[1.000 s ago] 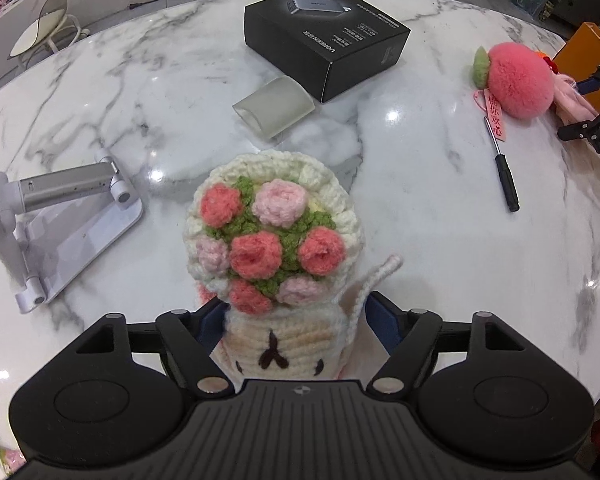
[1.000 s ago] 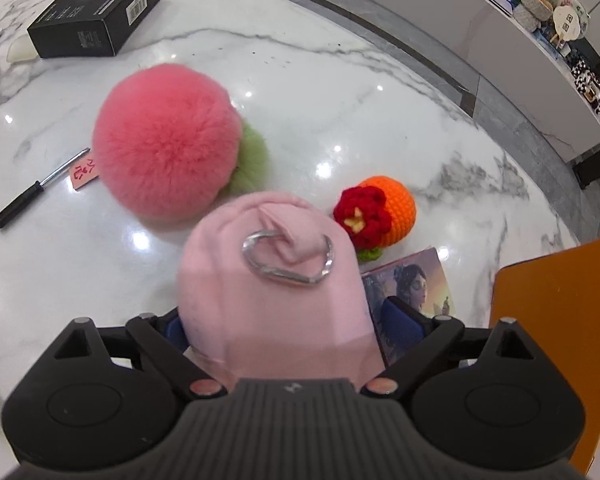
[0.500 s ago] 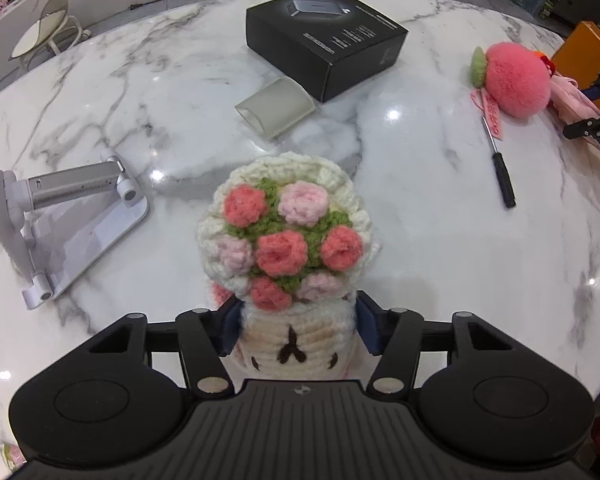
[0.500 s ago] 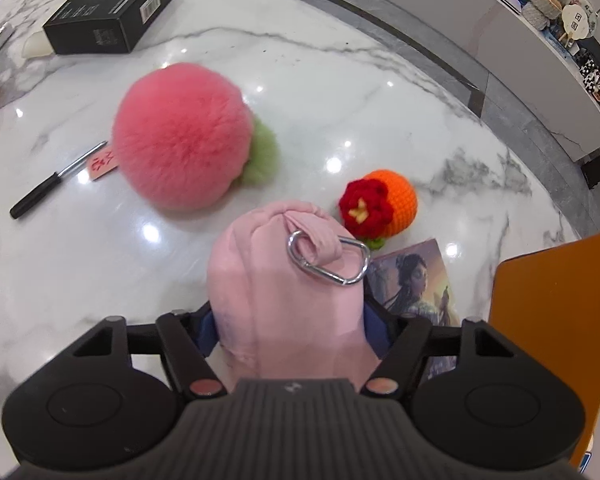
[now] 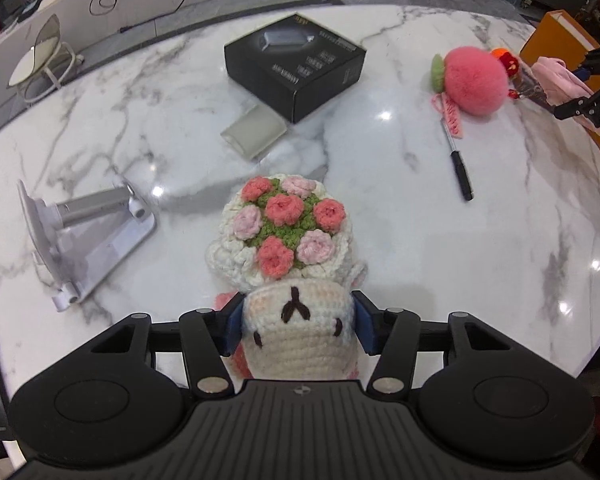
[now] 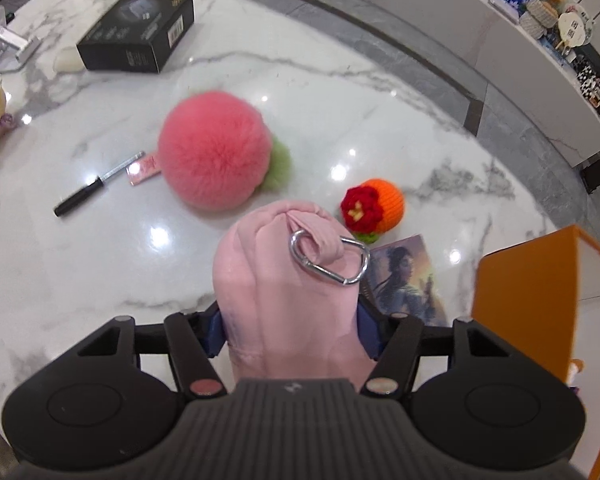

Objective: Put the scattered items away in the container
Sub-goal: 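Carry the crocheted bunny with the left tool while the right carries the pouch to the box, then open both grippers to drop the crocheted bunny and pink pouch into the box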

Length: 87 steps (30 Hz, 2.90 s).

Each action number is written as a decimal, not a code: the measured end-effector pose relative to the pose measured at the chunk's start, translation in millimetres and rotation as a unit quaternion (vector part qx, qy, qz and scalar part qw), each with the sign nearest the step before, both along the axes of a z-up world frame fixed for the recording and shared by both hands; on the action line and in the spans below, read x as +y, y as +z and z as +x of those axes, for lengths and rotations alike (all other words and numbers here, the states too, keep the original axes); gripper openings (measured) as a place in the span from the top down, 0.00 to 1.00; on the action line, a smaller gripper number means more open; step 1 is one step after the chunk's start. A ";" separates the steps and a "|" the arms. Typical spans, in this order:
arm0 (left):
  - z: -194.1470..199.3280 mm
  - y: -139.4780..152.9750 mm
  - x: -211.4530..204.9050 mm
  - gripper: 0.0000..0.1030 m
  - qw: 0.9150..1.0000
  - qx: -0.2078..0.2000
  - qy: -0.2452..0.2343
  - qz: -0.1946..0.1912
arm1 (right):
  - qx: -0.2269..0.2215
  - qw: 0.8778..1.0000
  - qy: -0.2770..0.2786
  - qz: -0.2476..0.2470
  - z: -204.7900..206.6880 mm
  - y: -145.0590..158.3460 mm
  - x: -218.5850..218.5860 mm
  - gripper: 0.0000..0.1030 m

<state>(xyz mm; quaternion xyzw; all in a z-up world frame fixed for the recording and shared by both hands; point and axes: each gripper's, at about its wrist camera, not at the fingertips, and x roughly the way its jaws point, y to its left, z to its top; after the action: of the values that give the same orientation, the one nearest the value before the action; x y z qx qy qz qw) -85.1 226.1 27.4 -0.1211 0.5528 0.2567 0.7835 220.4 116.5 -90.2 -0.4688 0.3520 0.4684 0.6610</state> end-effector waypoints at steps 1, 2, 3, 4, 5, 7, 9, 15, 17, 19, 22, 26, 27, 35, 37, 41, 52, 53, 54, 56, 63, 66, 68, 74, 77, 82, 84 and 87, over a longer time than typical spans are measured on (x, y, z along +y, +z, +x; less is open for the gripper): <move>0.4 3.5 -2.1 0.40 1.000 -0.001 -0.002 0.003 | -0.002 1.000 0.000 0.003 -0.2 5.1 -1.4 0.37; 0.8 7.4 -3.9 0.41 1.000 -0.002 -0.003 0.007 | -0.004 1.000 0.001 0.006 -0.8 9.7 -2.8 0.37; 0.7 11.3 -5.1 0.41 1.000 -0.003 -0.001 0.008 | -0.007 1.000 0.001 0.009 -1.4 14.8 -4.5 0.37; 0.6 15.8 -6.6 0.41 1.000 -0.005 0.002 0.009 | -0.010 1.000 0.001 0.013 -2.3 19.9 -6.2 0.37; 0.6 19.4 -8.2 0.41 1.000 -0.005 0.001 0.012 | -0.013 1.000 0.002 0.016 -2.9 24.8 -7.7 0.37; 1.2 28.3 -12.8 0.41 1.000 -0.005 -0.003 0.020 | -0.017 1.000 0.003 0.025 -5.0 35.8 -11.5 0.37; 2.9 37.9 -17.1 0.41 1.000 -0.006 -0.008 0.029 | -0.022 0.999 0.004 0.032 -7.0 46.2 -15.6 0.38; 17.6 82.4 -29.9 0.41 0.997 -0.013 -0.032 0.070 | -0.037 0.998 0.005 0.053 -8.6 79.7 -29.3 0.38; 25.2 97.9 -32.5 0.41 0.996 -0.019 -0.037 0.083 | -0.043 0.997 0.004 0.059 -7.4 91.6 -34.4 0.38; 35.2 111.9 -36.1 0.41 0.994 -0.025 -0.043 0.094 | -0.050 0.997 0.004 0.065 -6.1 103.5 -39.5 0.38; 57.2 130.6 -44.2 0.41 0.992 -0.033 -0.059 0.109 | -0.059 0.995 0.001 0.075 -2.0 121.7 -48.8 0.38; 91.0 148.9 -58.7 0.41 0.988 -0.047 -0.084 0.124 | -0.070 0.994 -0.005 0.086 5.4 142.4 -64.4 0.38; 101.2 152.6 -63.1 0.41 0.986 -0.049 -0.092 0.127 | -0.072 0.994 -0.007 0.088 7.8 146.6 -68.7 0.38; 185.9 168.4 -104.9 0.41 0.977 -0.083 -0.155 0.119 | -0.085 0.991 -0.027 0.098 34.1 170.9 -105.5 0.38; 211.2 168.1 -119.0 0.41 0.974 -0.084 -0.175 0.121 | -0.086 0.991 -0.034 0.102 42.7 175.1 -115.5 0.38; 257.9 164.9 -146.8 0.41 0.966 -0.090 -0.211 0.118 | -0.085 0.989 -0.049 0.107 61.7 178.2 -137.7 0.38; 373.1 131.6 -216.8 0.41 0.944 -0.081 -0.303 0.103 | -0.070 0.986 -0.107 0.103 128.7 161.5 -199.3 0.38; 381.5 128.0 -221.1 0.41 0.942 -0.080 -0.308 0.101 | -0.069 0.986 -0.111 0.102 133.4 160.0 -203.5 0.38; 388.1 125.0 -224.2 0.41 0.941 -0.080 -0.313 0.100 | -0.068 0.986 -0.115 0.103 138.7 158.1 -207.0 0.38; 405.4 117.6 -229.5 0.41 0.939 -0.078 -0.320 0.098 | -0.062 0.985 -0.122 0.104 148.2 153.7 -213.7 0.38; 451.9 94.1 -240.3 0.41 0.939 -0.074 -0.322 0.096 | -0.030 0.984 -0.135 0.114 174.7 135.8 -223.5 0.38; 467.6 87.4 -238.7 0.41 0.940 -0.074 -0.320 0.092 | -0.008 0.984 -0.132 0.116 180.7 120.6 -222.4 0.38; 480.2 79.1 -238.2 0.41 0.940 -0.071 -0.322 0.090 | 0.004 0.985 -0.128 0.113 183.7 108.0 -220.9 0.38; 517.3 52.7 -239.7 0.41 0.940 -0.056 -0.326 0.085 | 0.032 0.988 -0.115 0.093 189.4 69.3 -213.4 0.38; 532.1 39.8 -243.2 0.41 0.939 -0.052 -0.329 0.080 | 0.046 0.989 -0.108 0.090 191.2 56.0 -209.6 0.38; 549.1 20.1 -246.0 0.41 0.938 -0.040 -0.335 0.078 | 0.066 0.989 -0.101 0.087 194.6 40.2 -207.4 0.38; 556.3 14.3 -245.3 0.41 0.939 -0.038 -0.334 0.077 | 0.071 0.989 -0.099 0.086 196.7 35.4 -207.1 0.38; 563.8 8.1 -243.5 0.41 0.940 -0.036 -0.332 0.068 | 0.076 0.989 -0.098 0.085 199.9 29.4 -207.5 0.38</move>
<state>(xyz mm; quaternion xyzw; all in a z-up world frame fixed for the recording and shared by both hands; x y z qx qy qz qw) 478.7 -17.4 35.4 0.1133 0.5146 0.0144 0.8498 420.3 -91.0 -60.7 -0.3376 0.4042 0.4636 0.7125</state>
